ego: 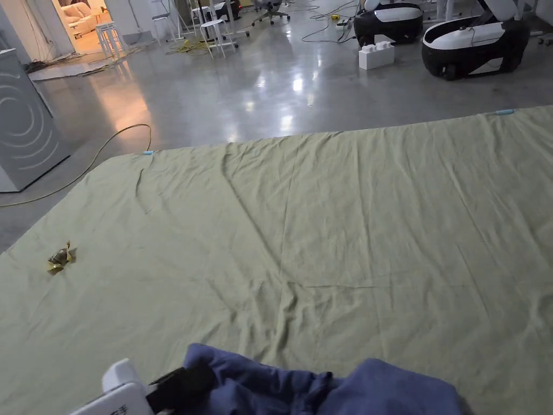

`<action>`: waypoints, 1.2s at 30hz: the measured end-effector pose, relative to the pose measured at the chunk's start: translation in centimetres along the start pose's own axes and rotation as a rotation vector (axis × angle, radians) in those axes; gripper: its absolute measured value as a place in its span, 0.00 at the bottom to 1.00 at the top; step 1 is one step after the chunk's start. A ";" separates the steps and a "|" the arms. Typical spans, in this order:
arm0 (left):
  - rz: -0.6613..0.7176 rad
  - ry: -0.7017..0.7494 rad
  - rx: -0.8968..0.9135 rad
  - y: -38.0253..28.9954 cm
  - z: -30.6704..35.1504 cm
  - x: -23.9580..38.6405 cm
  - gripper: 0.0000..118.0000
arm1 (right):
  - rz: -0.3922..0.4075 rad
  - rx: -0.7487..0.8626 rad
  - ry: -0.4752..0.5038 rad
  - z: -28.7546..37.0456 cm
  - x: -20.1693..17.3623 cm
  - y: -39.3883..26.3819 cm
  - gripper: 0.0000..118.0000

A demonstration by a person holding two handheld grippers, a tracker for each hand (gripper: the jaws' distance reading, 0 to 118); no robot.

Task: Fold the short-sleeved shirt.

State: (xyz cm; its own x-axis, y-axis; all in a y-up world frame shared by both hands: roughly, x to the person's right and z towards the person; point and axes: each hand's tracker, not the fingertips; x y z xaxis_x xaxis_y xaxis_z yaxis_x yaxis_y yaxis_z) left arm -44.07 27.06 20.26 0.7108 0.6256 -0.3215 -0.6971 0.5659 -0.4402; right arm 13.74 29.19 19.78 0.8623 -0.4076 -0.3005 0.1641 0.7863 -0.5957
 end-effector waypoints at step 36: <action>-0.288 -0.113 -0.414 -18.4 -19.8 12.4 0.01 | -0.111 -0.002 -0.131 2.6 2.7 -2.0 0.02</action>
State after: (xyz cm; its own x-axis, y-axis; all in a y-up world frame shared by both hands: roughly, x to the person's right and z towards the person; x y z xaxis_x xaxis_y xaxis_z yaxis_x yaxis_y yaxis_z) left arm -20.60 13.79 7.81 0.8381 0.5428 -0.0553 -0.3625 0.4782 -0.7999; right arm 17.01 27.68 22.07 0.8940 -0.4278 -0.1335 0.2606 0.7387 -0.6216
